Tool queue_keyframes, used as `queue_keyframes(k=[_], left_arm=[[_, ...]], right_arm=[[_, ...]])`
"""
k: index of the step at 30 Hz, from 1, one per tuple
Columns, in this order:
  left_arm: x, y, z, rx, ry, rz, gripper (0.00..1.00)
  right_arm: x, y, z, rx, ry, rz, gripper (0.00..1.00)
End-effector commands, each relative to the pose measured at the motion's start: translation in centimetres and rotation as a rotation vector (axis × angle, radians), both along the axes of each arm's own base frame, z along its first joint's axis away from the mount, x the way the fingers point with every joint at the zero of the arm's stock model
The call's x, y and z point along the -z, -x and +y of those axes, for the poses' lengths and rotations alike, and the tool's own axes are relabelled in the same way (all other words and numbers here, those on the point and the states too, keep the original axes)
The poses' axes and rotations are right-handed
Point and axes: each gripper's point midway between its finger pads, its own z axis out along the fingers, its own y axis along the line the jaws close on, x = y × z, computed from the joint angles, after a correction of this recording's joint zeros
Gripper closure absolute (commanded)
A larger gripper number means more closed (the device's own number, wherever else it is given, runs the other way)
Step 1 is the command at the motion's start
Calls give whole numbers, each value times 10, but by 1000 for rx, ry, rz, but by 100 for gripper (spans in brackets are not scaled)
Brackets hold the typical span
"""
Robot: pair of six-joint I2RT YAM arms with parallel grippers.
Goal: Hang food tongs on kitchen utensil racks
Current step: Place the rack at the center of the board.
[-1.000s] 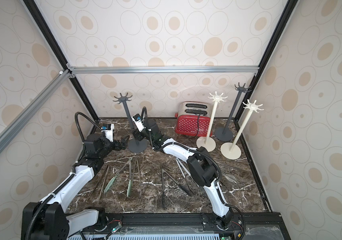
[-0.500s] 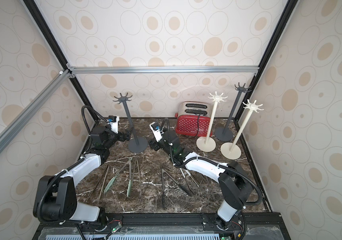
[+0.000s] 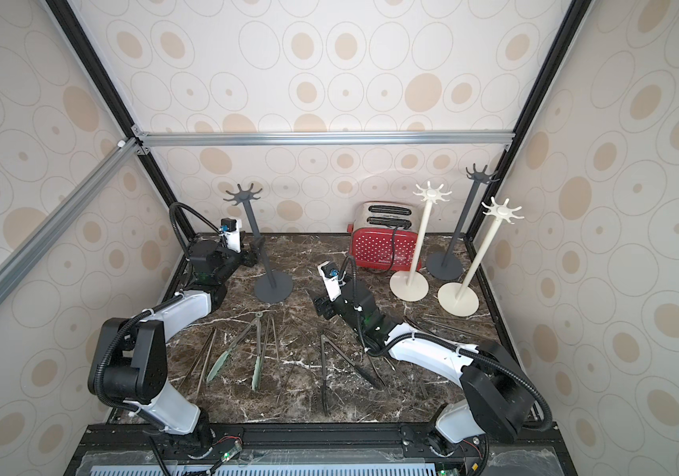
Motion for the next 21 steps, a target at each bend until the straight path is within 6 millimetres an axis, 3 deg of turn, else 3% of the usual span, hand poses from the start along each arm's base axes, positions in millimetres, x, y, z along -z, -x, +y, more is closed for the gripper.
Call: queue_keyframes(k=[1,6,9,17,21], left_arm=[[-32,-6,-3,-2,8,-104,35],[-31,-12,-8,12,24,-103,25],[-30,-15,-10,15,29,-101,28],[-26,-15,-11,12,23,-69,51],[-23,-14,-11,14,11,-49,77]], right_arm=[[-7,4,-10,29,-10,-17,24],[-7,6,-18,47,-2,-19,24],[-7,7,-21,58,-1,-20,24],[-6,9,-25,70,-2,-23,25],[-8,11,-28,74,-3,-27,25]])
